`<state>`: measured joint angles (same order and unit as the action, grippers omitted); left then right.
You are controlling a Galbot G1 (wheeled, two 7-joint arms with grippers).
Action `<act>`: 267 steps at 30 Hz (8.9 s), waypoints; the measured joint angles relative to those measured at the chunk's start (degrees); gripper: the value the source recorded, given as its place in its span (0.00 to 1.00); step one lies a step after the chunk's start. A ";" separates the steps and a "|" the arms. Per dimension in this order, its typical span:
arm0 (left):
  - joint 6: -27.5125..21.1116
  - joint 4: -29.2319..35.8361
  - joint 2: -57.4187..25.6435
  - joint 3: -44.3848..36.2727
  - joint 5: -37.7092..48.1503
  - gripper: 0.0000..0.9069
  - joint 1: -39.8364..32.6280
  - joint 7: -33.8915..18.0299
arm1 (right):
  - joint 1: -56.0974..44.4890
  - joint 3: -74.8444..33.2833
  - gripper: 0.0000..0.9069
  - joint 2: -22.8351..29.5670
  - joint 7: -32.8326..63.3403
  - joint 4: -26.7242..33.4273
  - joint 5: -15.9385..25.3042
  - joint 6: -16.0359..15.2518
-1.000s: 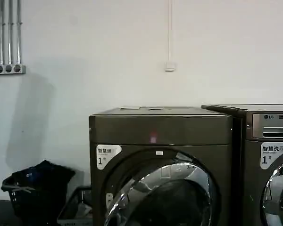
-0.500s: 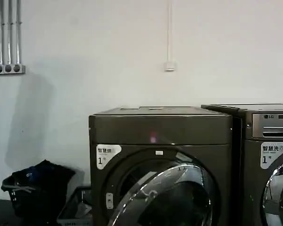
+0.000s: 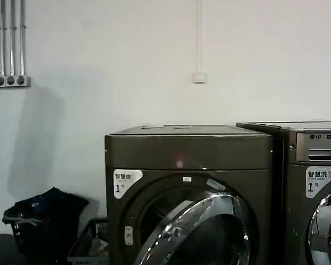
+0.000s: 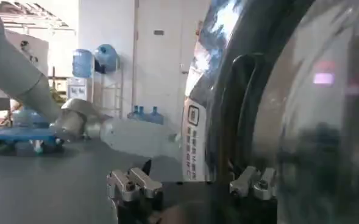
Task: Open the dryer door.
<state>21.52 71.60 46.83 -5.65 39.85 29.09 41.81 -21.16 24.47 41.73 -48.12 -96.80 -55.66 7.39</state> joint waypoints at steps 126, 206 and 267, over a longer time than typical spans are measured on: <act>6.21 -8.99 30.52 -26.00 4.61 1.00 -14.20 16.89 | -92.65 -167.24 1.00 35.47 46.18 11.36 11.04 -1.05; -25.57 34.82 -14.42 -4.40 -4.38 1.00 5.22 -18.00 | -89.23 -164.91 1.00 29.67 44.14 15.33 14.18 -2.94; -63.72 50.03 -57.63 16.45 53.31 1.00 27.74 -51.89 | -84.43 -159.81 1.00 20.63 41.94 26.90 19.81 -0.92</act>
<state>-42.19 121.63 -10.80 10.80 93.16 56.83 -10.08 -105.59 -135.34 62.36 -6.18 -69.89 -35.85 6.46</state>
